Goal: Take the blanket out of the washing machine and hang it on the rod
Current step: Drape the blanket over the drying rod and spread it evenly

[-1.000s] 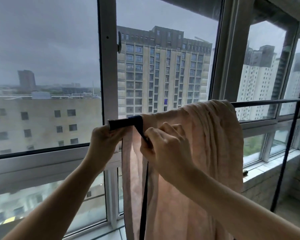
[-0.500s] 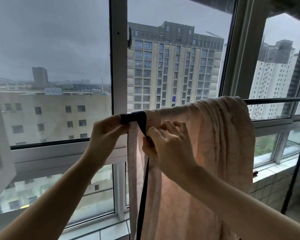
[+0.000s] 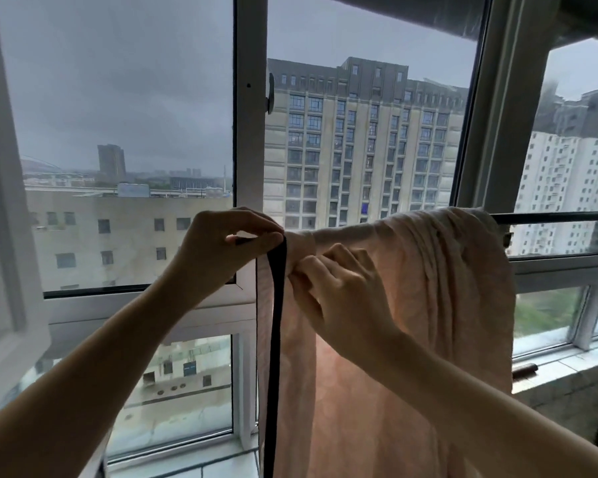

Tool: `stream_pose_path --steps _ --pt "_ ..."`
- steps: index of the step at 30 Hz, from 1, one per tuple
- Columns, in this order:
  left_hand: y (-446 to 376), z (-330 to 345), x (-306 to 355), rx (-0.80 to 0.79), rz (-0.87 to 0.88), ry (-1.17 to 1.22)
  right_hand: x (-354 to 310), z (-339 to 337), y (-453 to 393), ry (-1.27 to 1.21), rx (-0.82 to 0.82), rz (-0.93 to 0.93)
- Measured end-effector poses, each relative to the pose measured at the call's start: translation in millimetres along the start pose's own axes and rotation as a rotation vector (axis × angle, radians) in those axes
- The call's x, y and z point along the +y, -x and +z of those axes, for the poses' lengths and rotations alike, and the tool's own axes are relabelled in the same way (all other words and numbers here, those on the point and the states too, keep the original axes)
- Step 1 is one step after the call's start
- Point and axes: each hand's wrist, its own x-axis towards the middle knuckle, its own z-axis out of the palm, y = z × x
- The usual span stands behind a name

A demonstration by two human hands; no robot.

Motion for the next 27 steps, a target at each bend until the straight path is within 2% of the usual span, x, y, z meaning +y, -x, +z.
stream_pose_path --steps 10,16,22,27 --pt "-12 21 34 0.041 0.098 -0.666 58 -31 -12 -0.017 -0.047 -0.157" --pt "-21 64 58 -0.029 0.106 -0.797 100 -58 -12 -0.001 -0.028 -0.288" --pt "-35 85 64 -0.074 0.023 -0.791 142 -66 -19 0.037 -0.065 -0.432" --pt "-36 90 65 -0.051 -0.025 -0.789 159 -57 -32 0.047 -0.127 -0.563"
